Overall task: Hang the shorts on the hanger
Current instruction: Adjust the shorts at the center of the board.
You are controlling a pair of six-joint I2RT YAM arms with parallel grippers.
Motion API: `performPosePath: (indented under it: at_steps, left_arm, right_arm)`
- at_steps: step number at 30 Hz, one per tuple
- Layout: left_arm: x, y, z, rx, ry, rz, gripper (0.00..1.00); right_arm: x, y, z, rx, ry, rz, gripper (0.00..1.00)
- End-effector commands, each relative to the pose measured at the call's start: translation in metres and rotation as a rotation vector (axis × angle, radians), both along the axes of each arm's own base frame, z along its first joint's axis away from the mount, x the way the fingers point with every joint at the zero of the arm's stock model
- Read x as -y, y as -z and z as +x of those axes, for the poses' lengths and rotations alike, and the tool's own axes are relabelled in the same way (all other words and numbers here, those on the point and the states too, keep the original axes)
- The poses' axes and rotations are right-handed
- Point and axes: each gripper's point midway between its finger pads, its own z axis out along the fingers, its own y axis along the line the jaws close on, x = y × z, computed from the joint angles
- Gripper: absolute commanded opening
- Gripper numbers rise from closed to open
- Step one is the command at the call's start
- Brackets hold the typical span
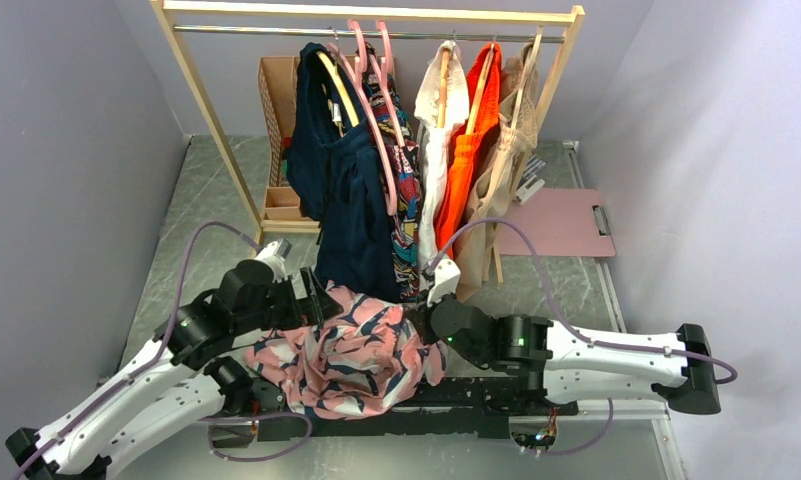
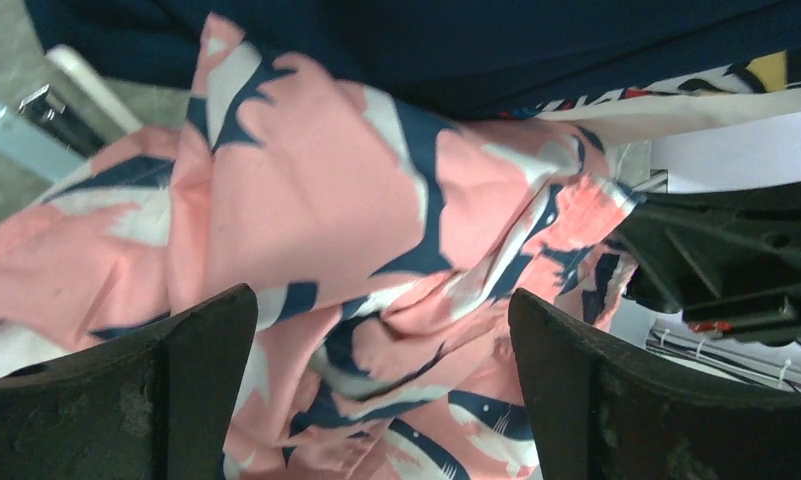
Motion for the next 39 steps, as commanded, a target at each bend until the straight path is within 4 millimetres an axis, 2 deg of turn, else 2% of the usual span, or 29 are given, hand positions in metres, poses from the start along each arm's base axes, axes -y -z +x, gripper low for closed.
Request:
performPosePath:
  at_steps: [1,6,9,13,19,21,24,25,27,29,30,35,37,39]
  left_arm:
    - [-0.024,0.022,-0.026,-0.129,-0.058,0.073,1.0]
    - [-0.023,0.043,-0.044,-0.194,0.011,0.102,0.97]
    - [-0.008,0.05,-0.046,-0.203,0.066,0.105,0.97]
    - [0.01,0.049,-0.05,-0.174,0.107,0.155,0.99]
    - [0.02,0.062,-0.062,-0.178,0.149,0.25,1.0]
    - [0.022,0.067,-0.062,-0.183,0.149,0.256,0.96]
    - [0.027,0.068,-0.059,-0.171,0.146,0.243,0.77]
    - [0.028,0.066,-0.057,-0.162,0.139,0.238,0.67]
    - [0.027,0.053,-0.05,-0.129,0.109,0.234,0.39]
    - [0.021,0.033,-0.041,-0.079,0.062,0.223,0.1]
    - [0.016,0.019,-0.036,-0.047,0.033,0.211,0.07]
    - [-0.01,-0.05,-0.016,0.113,-0.104,0.093,0.07]
    - [-0.022,-0.068,-0.01,0.166,-0.157,0.063,0.07]
    - [-0.038,-0.077,-0.004,0.193,-0.227,0.066,0.07]
  right_arm:
    - [0.025,0.006,0.01,-0.019,0.115,0.011,0.0]
    - [0.032,0.016,0.01,-0.023,0.12,0.01,0.0]
    - [0.029,0.02,0.011,-0.028,0.111,0.003,0.0]
    - [0.026,0.019,0.012,-0.023,0.104,-0.019,0.0]
    - [0.026,0.017,0.012,-0.02,0.095,-0.022,0.0]
    - [0.027,0.013,0.01,-0.019,0.08,-0.017,0.0]
    - [0.022,0.006,0.003,-0.016,0.012,-0.002,0.0]
    - [0.021,0.003,0.0,-0.015,-0.012,0.007,0.0]
    - [0.017,-0.006,-0.005,-0.012,-0.055,0.024,0.0]
    - [0.014,-0.013,-0.01,-0.009,-0.101,0.036,0.0]
    - [0.012,-0.017,-0.012,-0.008,-0.12,0.041,0.0]
    - [0.006,-0.025,-0.018,-0.008,-0.169,0.05,0.0]
    - [0.005,-0.026,-0.016,-0.004,-0.16,0.048,0.0]
    - [0.004,-0.025,-0.014,-0.002,-0.15,0.048,0.0]
